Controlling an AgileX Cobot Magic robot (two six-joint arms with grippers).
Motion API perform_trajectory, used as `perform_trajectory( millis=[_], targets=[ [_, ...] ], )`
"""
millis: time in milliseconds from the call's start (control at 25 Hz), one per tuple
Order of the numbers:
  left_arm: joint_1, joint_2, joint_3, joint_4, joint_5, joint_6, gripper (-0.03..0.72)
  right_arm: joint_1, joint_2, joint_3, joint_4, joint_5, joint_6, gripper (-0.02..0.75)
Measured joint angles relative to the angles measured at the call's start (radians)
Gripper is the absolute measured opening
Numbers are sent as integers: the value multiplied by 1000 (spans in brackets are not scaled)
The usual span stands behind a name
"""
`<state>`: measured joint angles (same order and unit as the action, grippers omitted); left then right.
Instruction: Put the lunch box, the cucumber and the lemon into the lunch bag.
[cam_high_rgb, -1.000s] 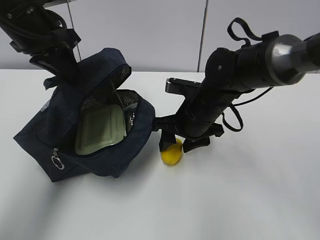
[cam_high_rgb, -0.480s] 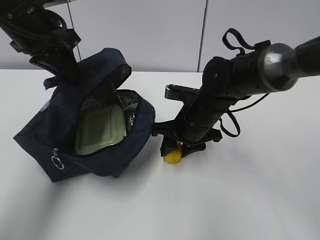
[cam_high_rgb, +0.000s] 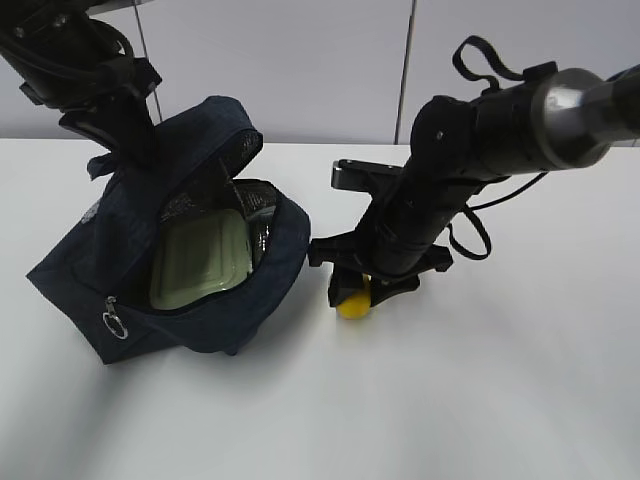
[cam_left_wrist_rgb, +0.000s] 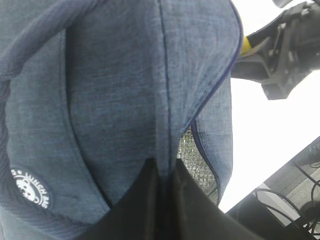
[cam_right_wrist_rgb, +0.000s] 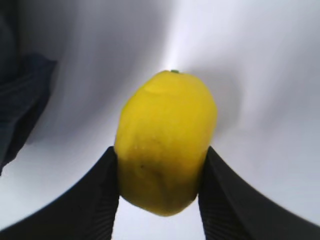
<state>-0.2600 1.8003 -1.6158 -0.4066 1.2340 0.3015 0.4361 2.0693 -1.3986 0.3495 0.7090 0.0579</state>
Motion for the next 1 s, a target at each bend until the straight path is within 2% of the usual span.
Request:
perform_trajectory(
  millis=[400,560,640,1000],
  targets=[
    [0,0,0,1,1,0,1,-2,-184,0,-27,63,-6,338],
    [0,0,0,1,1,0,1,-2,-253,0,18,91,-39,338],
    [0,0,0,1,1,0,1,-2,-272,0,79,106,-90,338],
    [0,0,0,1,1,0,1,-2,-264,2,517,120,-447,337]
  ],
)
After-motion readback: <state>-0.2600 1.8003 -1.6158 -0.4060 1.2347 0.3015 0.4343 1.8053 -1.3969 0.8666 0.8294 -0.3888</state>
